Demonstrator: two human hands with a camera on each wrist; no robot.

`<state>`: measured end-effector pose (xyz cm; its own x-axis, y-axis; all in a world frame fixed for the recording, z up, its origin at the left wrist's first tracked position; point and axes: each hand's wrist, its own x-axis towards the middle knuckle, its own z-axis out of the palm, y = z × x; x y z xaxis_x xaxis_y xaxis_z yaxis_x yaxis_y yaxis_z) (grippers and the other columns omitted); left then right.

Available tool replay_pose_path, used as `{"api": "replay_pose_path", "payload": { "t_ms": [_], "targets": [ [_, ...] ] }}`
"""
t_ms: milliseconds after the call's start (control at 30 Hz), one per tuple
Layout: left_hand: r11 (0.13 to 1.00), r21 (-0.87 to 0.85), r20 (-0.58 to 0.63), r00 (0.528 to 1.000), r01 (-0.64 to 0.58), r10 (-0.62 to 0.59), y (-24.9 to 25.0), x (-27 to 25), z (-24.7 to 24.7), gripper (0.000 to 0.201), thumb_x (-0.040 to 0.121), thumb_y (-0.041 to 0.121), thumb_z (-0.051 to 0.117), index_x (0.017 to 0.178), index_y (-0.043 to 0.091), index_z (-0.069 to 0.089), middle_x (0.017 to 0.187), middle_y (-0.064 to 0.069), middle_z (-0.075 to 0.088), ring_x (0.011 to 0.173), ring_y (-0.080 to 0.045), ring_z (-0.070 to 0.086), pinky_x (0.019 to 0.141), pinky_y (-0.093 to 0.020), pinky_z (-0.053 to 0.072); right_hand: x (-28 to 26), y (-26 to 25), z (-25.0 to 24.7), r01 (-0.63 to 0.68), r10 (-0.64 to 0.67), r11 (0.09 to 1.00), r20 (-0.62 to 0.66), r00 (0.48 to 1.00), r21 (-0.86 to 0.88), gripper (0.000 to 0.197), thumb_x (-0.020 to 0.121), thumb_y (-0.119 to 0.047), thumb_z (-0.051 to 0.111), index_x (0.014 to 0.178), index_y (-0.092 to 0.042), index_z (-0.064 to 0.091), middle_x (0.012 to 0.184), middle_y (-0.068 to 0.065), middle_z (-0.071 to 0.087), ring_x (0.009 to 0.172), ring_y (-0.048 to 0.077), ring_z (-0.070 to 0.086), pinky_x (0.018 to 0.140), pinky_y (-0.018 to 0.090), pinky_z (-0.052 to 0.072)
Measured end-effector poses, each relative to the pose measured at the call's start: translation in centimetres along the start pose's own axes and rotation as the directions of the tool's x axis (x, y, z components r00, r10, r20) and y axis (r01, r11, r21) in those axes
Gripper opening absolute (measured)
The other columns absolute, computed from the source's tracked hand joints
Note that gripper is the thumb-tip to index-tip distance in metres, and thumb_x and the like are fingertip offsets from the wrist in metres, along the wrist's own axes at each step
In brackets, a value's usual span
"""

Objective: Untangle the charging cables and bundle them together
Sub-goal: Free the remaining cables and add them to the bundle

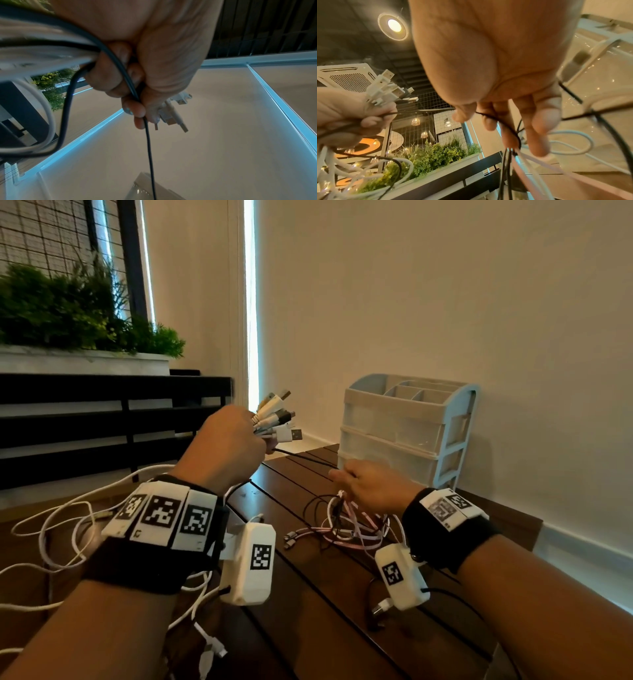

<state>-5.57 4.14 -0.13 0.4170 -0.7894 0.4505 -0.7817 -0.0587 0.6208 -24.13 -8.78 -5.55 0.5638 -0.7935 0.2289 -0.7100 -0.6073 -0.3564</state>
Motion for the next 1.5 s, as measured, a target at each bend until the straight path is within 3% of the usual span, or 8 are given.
{"api": "replay_pose_path", "payload": {
  "t_ms": [100, 233, 433, 700, 867, 1033, 1200, 1500],
  "targets": [
    [0.998, -0.058, -0.011, 1.000, 0.027, -0.028, -0.2, 0.1, -0.8, 0.011, 0.088, 0.015, 0.067, 0.080, 0.008, 0.064, 0.065, -0.003, 0.057, 0.058, -0.013, 0.050, 0.048, -0.027, 0.033, -0.2, 0.1, -0.4, 0.044, -0.046, 0.999, -0.124, 0.991, -0.018, 0.038, 0.097, -0.044, 0.047, 0.079, -0.013, 0.058, 0.071, -0.002, 0.056, 0.064, 0.011, 0.052, 0.060, 0.027, 0.040],
    [0.995, -0.086, -0.041, 0.998, 0.047, -0.051, -0.3, 0.0, -1.5, 0.008, 0.089, 0.013, 0.066, 0.085, 0.007, 0.063, 0.064, -0.002, 0.057, 0.056, -0.011, 0.050, 0.047, -0.024, 0.031, -0.6, 0.5, -0.5, -0.017, -0.002, 0.919, 0.049, 0.999, 0.394, 0.019, 0.097, -0.019, 0.053, 0.081, -0.015, 0.062, 0.084, 0.007, 0.069, 0.063, 0.011, 0.062, 0.053, 0.017, 0.048],
    [0.998, -0.045, -0.045, 0.998, 0.037, -0.039, 0.0, 0.1, -1.5, 0.011, 0.087, 0.017, 0.068, 0.088, 0.007, 0.063, 0.068, -0.003, 0.058, 0.059, -0.013, 0.050, 0.048, -0.026, 0.032, -0.2, 1.1, 0.2, 0.027, -0.014, 0.968, 0.052, 0.999, -0.248, 0.033, 0.090, -0.036, 0.061, 0.062, -0.027, 0.047, 0.076, -0.001, 0.056, 0.076, 0.015, 0.054, 0.070, 0.029, 0.045],
    [0.997, -0.054, -0.065, 0.996, 0.052, -0.055, -0.5, 0.5, -1.3, 0.017, 0.087, 0.019, 0.068, 0.096, 0.005, 0.064, 0.078, -0.008, 0.061, 0.068, -0.019, 0.054, 0.052, -0.027, 0.034, -0.7, 2.3, 0.9, -0.054, 0.070, 0.981, -0.078, 0.995, 0.189, 0.017, 0.089, -0.002, 0.057, 0.081, -0.016, 0.062, 0.086, 0.002, 0.066, 0.079, 0.014, 0.063, 0.072, 0.026, 0.054],
    [0.996, -0.070, -0.104, 0.992, 0.058, -0.065, -1.1, 0.9, -1.8, 0.019, 0.086, 0.019, 0.070, 0.099, 0.006, 0.064, 0.084, -0.011, 0.063, 0.069, -0.020, 0.054, 0.051, -0.027, 0.035, -0.4, 2.6, 1.1, -0.056, 0.108, 0.937, -0.135, 0.985, 0.344, 0.011, 0.086, -0.010, 0.068, 0.080, -0.016, 0.062, 0.079, -0.002, 0.065, 0.073, 0.008, 0.063, 0.067, 0.022, 0.050],
    [0.998, -0.007, -0.119, 0.991, 0.065, -0.066, -1.9, 1.5, -2.1, 0.018, 0.086, 0.018, 0.069, 0.095, 0.002, 0.065, 0.079, -0.013, 0.063, 0.072, -0.027, 0.057, 0.052, -0.028, 0.036, -0.4, 2.5, 0.8, -0.088, 0.117, 0.976, -0.138, 0.984, 0.201, 0.016, 0.090, -0.012, 0.063, 0.079, -0.015, 0.052, 0.074, -0.002, 0.056, 0.065, 0.007, 0.051, 0.056, 0.018, 0.039],
    [0.982, 0.095, -0.178, 0.973, 0.163, -0.145, -4.0, 1.9, -3.7, 0.020, 0.085, 0.018, 0.069, 0.090, 0.000, 0.062, 0.071, -0.012, 0.056, 0.072, -0.031, 0.054, 0.055, -0.031, 0.035, -1.2, 2.0, 0.0, -0.035, 0.073, 0.771, -0.034, 0.997, 0.636, 0.009, 0.092, -0.009, 0.059, 0.087, -0.014, 0.054, 0.078, 0.009, 0.069, 0.061, 0.015, 0.060, 0.055, 0.025, 0.048],
    [0.999, -0.008, -0.193, 0.981, 0.033, -0.034, -0.8, 0.6, -1.1, 0.019, 0.091, 0.024, 0.063, 0.101, 0.009, 0.067, 0.081, -0.007, 0.059, 0.078, -0.028, 0.056, 0.067, -0.032, 0.041, -0.4, -2.6, -0.4, 0.135, -0.130, 0.991, -0.238, 0.962, 0.005, 0.018, 0.081, -0.033, 0.073, 0.078, -0.018, 0.064, 0.081, -0.009, 0.068, 0.077, 0.010, 0.061, 0.075, 0.034, 0.052]
  ]
}}
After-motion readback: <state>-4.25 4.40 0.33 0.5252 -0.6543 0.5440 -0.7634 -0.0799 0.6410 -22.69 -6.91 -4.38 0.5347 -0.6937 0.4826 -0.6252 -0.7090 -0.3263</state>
